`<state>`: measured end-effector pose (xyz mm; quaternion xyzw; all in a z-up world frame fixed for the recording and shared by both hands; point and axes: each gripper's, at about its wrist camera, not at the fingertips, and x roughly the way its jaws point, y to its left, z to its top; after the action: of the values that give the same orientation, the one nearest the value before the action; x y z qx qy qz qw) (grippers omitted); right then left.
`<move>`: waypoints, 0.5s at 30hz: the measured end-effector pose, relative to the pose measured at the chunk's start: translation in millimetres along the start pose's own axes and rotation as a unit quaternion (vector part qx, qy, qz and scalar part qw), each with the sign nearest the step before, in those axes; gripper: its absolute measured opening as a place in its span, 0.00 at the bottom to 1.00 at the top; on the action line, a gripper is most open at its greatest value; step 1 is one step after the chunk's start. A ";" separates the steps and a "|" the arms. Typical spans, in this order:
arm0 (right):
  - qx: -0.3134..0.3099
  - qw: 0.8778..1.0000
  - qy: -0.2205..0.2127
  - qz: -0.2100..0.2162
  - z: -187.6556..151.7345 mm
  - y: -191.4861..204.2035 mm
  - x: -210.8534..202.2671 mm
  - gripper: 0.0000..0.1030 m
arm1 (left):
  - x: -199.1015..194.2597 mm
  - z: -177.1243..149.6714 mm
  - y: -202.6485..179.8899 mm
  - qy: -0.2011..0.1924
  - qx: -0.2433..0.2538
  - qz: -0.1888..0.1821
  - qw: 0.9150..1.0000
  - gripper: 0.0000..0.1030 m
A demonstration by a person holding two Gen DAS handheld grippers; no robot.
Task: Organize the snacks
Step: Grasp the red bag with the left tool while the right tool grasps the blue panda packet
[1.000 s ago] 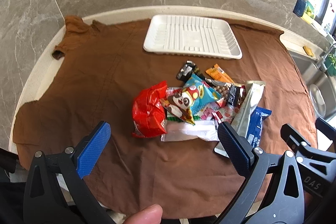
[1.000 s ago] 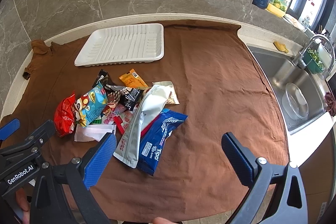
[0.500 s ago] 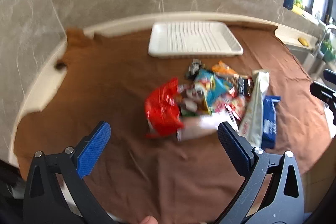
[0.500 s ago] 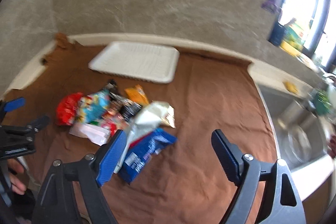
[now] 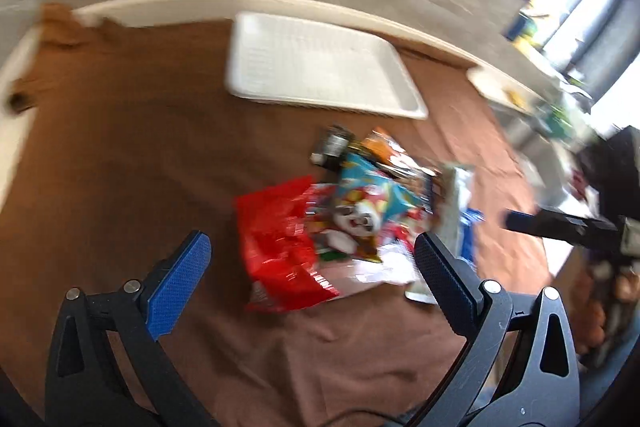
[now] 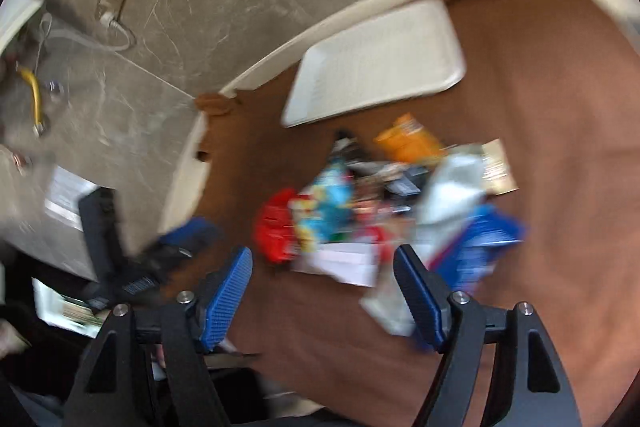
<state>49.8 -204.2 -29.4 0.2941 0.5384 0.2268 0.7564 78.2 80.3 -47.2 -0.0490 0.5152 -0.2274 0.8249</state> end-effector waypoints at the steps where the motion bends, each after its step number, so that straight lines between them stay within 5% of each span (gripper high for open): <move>1: 0.008 1.000 0.003 0.008 2.2 3.0 9.3 0.74 | 4.6 3.5 3.1 0.007 0.007 -0.001 1.000 0.99; 8: 0.072 0.997 0.017 -0.036 11.0 2.9 59.4 0.62 | 35.5 11.4 44.9 0.054 -0.021 -0.052 0.997 0.97; 10: 0.096 0.994 0.013 -0.045 11.6 -2.5 65.5 0.62 | 42.6 12.3 50.6 0.067 -0.018 -0.061 0.996 0.86; 12: 0.116 0.991 0.018 -0.057 11.4 -6.9 76.1 0.62 | 52.7 12.1 55.0 0.085 -0.019 -0.068 0.994 0.60; 15: 0.127 0.990 0.022 -0.065 11.8 -11.3 84.0 0.61 | 67.0 9.9 60.2 0.108 -0.020 -0.075 0.991 0.54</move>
<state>87.9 -159.3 -91.4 0.3473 0.5973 0.1138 0.7139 130.9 104.1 -117.0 -0.0793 0.6008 -0.2816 0.7439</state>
